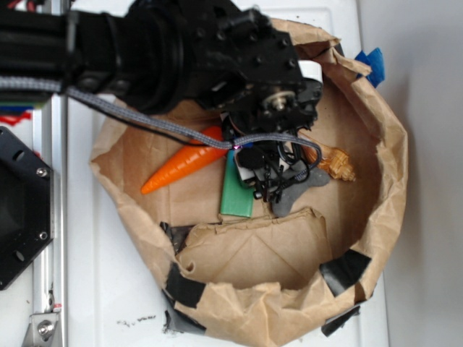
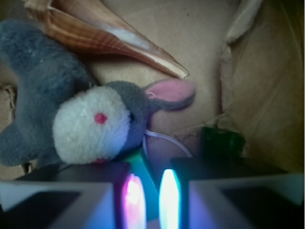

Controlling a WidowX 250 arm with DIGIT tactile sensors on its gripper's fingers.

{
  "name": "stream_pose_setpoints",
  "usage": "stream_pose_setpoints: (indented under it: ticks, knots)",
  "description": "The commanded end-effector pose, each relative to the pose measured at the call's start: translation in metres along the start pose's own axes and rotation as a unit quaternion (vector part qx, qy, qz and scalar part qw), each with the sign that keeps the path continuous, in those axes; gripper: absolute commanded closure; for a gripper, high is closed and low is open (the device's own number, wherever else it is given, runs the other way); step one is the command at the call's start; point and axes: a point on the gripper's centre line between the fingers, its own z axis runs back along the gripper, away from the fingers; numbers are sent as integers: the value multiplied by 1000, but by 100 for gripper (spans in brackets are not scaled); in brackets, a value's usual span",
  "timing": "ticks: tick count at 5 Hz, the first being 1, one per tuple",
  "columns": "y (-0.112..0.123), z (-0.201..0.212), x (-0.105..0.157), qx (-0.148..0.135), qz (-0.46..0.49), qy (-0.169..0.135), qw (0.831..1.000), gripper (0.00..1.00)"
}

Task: Grab the carrot.

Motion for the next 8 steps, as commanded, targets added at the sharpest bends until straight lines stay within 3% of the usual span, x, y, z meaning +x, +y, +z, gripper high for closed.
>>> stream_pose_setpoints:
  ticks: [1,3,7,8]
  knots:
    - [-5,34,-23,-30,-32,-51,998,0]
    - [-9,17,-35,-18,-33,-35,999,0]
    - [-1,-5,-22,30,-20,1,999,0]
    - [-3,1,-22,17,-29,-5,999,0]
